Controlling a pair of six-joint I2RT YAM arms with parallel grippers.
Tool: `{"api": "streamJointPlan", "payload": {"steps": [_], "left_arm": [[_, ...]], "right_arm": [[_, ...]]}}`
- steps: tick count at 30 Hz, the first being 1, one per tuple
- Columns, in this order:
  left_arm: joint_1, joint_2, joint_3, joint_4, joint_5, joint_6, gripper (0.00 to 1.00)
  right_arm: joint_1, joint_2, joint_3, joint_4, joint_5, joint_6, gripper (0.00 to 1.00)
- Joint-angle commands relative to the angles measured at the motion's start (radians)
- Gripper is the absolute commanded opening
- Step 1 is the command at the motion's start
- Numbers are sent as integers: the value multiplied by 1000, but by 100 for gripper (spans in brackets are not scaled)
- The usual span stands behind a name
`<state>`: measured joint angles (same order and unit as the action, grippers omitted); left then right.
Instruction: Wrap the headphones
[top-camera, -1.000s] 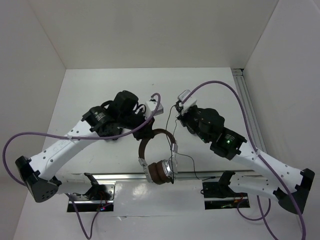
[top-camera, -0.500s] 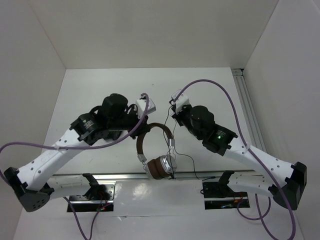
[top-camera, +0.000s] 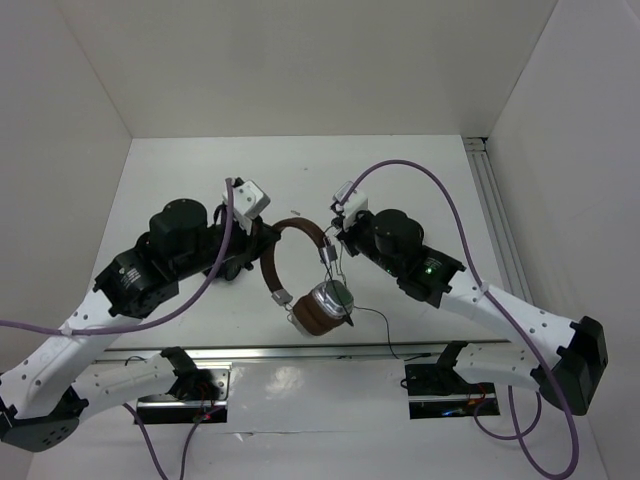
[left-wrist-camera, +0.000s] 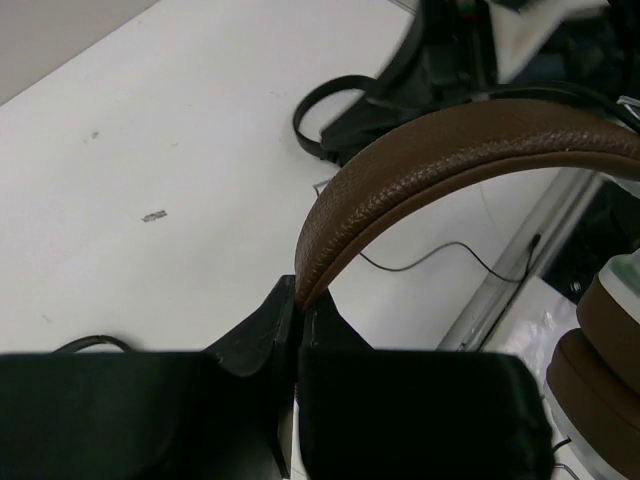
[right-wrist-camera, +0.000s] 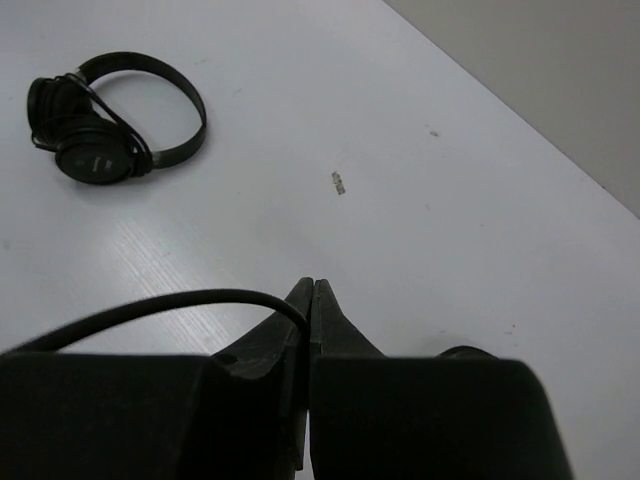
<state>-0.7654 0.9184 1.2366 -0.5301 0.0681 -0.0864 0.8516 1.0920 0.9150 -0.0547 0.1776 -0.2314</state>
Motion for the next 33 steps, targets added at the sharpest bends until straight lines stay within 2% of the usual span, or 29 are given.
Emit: {"api": "streamJointPlan", "payload": {"steps": [1,8,13,17,22,26,27,31,33], "left_arm": [[-3,-3,32,139,-164,-130,0],[-3,16,76,148,-292,-260,0],[-3,34,118,111,-394,-337,0],[-3,34,127,99,-473,-404,0],[-3,34,127,99,-554,-487,0],[-3,68,171,62,-655,-547,0],[-3,77,187,23,-725,-570,0],[-3,135,256,-8,-832,-605,0],[21,166,306,-33,-832,-618,0]], "right_arm": [[-8,5,-50,128,-114,40,0],[-43,84,-143,433,-323,162,14],[-149,216,-174,637,-505,297,16],[-203,325,-192,805,-602,400,22],[-259,508,-202,1086,-751,601,23],[-260,626,-159,1155,-832,667,23],[-260,638,-150,1165,-833,678,23],[-250,667,-212,1227,-833,698,23],[-250,678,-232,1239,-833,698,21]]}}
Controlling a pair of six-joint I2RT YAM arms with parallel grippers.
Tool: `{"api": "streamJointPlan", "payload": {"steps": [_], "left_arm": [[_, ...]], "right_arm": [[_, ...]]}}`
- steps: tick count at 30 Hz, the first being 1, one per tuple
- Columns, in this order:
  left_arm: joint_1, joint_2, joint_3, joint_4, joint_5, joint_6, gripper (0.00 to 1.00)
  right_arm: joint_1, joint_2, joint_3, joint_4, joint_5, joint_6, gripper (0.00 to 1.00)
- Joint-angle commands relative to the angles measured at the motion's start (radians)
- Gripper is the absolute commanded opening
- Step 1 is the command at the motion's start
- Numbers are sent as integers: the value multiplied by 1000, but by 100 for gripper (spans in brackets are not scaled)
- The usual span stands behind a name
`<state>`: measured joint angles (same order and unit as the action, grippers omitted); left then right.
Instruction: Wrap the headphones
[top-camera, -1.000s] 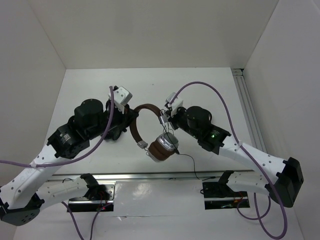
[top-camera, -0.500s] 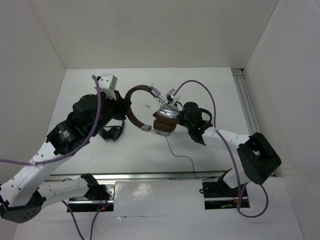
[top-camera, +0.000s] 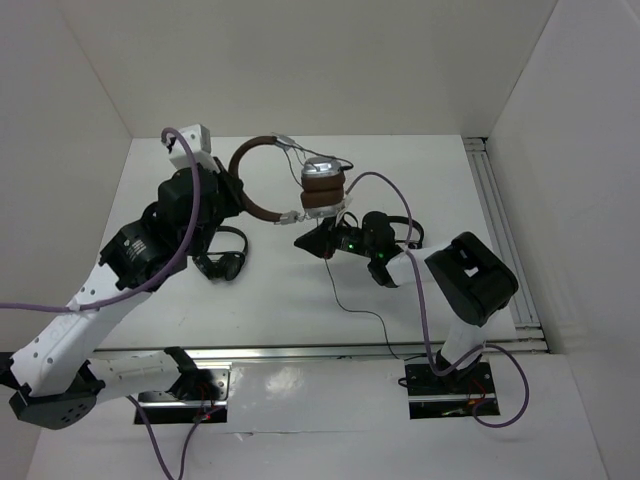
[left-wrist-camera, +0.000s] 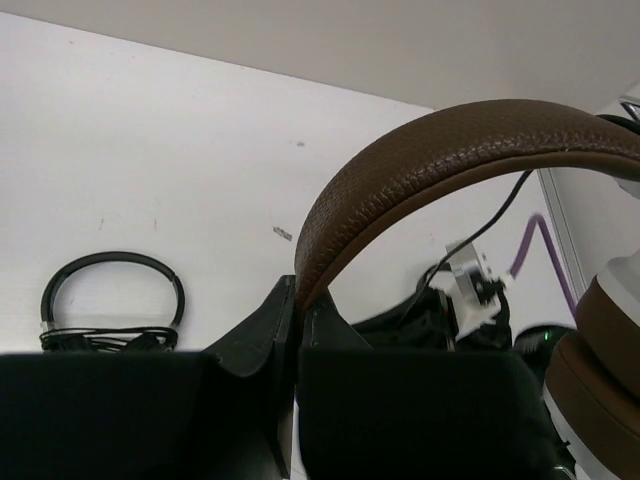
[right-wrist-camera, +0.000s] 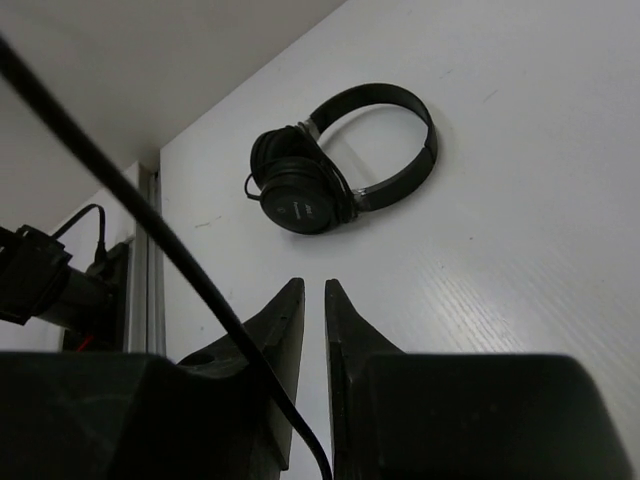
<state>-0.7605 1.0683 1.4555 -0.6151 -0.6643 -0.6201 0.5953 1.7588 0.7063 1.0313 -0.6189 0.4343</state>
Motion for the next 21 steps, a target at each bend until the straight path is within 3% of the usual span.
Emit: {"api": "streamJointPlan", "payload": {"steps": [1,11,14,21], "left_arm": [[44,48,103,42,-100,-84,0],[324,246,250,8,147,-109,0],[392,291,275,8,189,-118,0],[533,406,335,8,264,-109,0]], "right_arm": [[17,11,-43,153,-27,32,21],[69,21,-132,116,-24,-8,15],[93,11,-155,72,-2,-34,8],[237,-54,-156,-152,198,-152,1]]}}
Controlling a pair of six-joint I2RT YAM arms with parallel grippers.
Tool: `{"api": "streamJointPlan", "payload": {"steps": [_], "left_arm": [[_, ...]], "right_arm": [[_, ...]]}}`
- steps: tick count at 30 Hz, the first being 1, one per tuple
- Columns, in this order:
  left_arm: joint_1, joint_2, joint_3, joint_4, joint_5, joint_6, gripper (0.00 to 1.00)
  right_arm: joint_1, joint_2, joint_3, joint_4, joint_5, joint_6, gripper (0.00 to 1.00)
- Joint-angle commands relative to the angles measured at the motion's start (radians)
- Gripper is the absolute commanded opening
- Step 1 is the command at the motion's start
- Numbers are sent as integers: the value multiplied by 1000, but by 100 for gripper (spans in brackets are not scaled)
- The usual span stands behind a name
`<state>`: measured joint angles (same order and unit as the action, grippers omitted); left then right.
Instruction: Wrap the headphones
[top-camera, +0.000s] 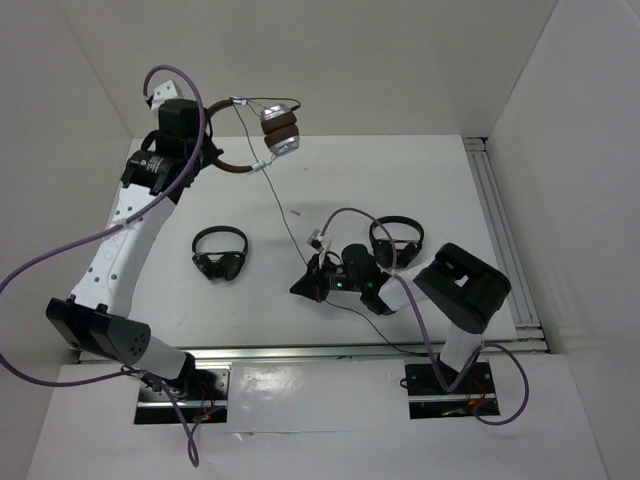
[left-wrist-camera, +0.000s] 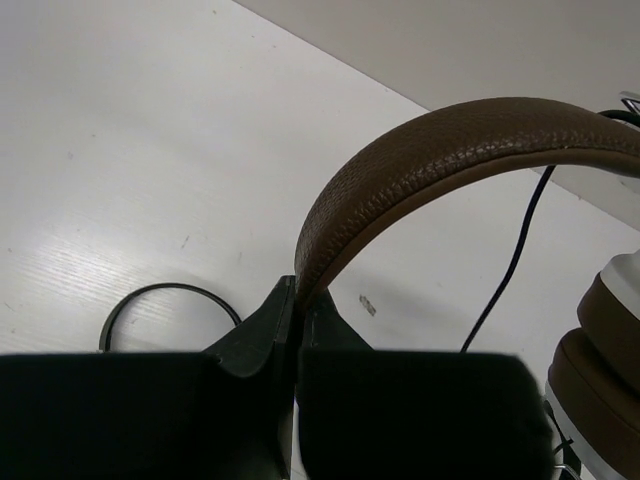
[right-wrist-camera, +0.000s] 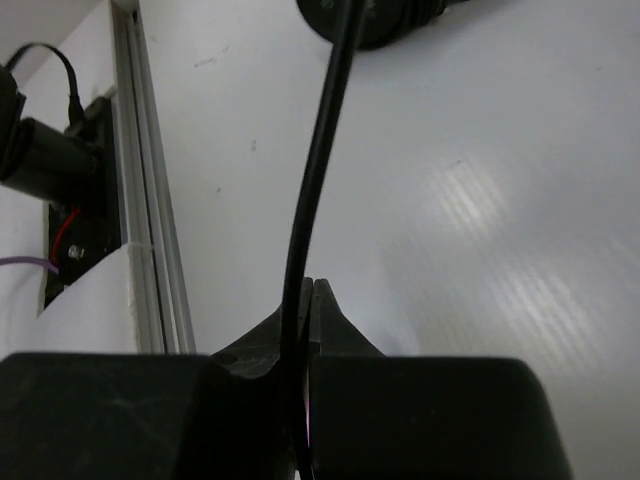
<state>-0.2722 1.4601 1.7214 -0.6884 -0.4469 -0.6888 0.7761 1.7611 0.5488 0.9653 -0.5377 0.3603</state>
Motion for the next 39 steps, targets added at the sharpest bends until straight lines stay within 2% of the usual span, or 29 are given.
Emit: {"api": "streamJointPlan", "payload": {"steps": [1,3,7,12,16,22,27,32,36,39], "left_arm": [[45,26,81,81,47,-29,0],[54,37,81,81,47,-29,0],[64,49,-20,110,47,-64,0],[64,39,-124,119,59,-100,0],[64,39,-169,119,20,-114,0],[64,63,-178,101,-38,-101,0],[64,109,-169,76,-38,-83,0],[64,158,-145,61,-49,-49,0],[24,189,-108,32,-59,12,0],[1,189,-108,18,14,75,0]], "right_arm": [[80,-90,2,-129,151,-102,1],[161,-132,2,-201,281,-135,0],[279,-216,54,-350,433,-187,0],[371,-239,183,-577,527,-254,0],[420,-285,252,-674,541,-291,0],[481,-365,332,-775,518,-343,0],[502,-457,410,-904,680,-403,0],[511,-540,464,-1008,722,-446,0],[511,-563,532,-1068,823,-514,0],[500,-549,592,-1117,925,-576,0]]}}
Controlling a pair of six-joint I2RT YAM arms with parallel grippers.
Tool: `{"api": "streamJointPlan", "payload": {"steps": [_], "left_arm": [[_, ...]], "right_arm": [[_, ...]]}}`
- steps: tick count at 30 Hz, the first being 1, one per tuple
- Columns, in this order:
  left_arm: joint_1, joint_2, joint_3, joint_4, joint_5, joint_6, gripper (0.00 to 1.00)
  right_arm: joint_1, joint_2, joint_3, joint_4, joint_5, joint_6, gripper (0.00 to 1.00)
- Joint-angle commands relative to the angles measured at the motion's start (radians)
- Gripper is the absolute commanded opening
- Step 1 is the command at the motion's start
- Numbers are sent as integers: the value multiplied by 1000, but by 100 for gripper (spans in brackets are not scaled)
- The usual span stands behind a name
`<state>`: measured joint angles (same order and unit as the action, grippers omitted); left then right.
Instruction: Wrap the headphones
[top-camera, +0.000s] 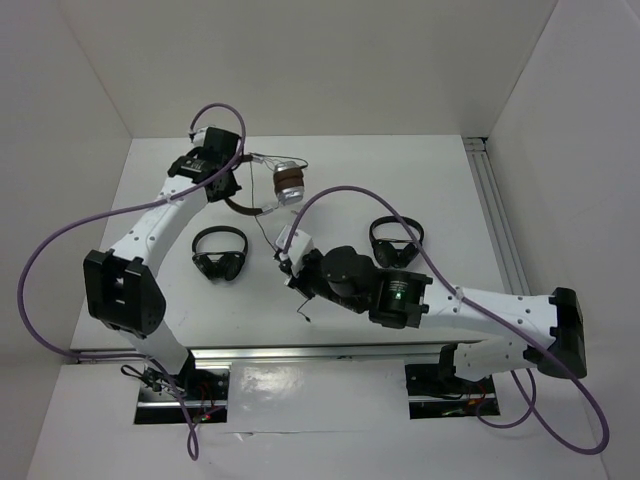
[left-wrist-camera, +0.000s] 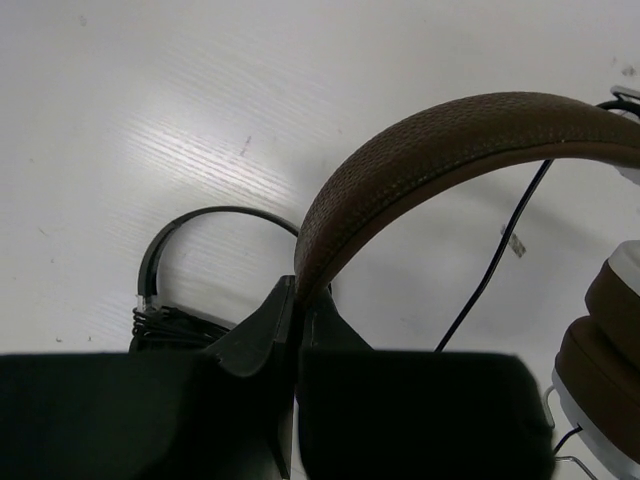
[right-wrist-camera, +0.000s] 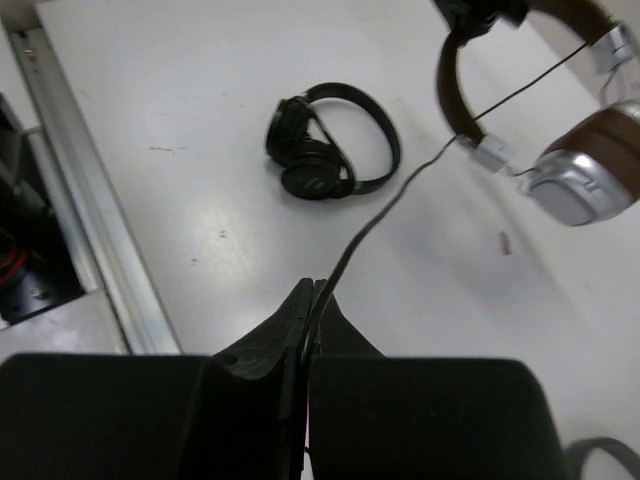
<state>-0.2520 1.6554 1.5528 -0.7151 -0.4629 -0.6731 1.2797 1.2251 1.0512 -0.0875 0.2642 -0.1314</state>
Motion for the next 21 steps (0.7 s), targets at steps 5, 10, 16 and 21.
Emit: {"api": "streamJointPlan", "payload": {"steps": [5,10,16,21], "left_arm": [[-43,-68,-46,11,150,161,0],[-154,-108,-82,-58,106,222,0],[-228,-181,-132,-81,121,241,0],[-228,-201,-143,-86,78,163,0]], "right_arm": [[-43,22,127,-74,236,-166,0],[-111,54,193,-61,274,-212,0],[-189,73,223,-20,299,-247,0],[-189,83,256,-51,211,-195,0]]}}
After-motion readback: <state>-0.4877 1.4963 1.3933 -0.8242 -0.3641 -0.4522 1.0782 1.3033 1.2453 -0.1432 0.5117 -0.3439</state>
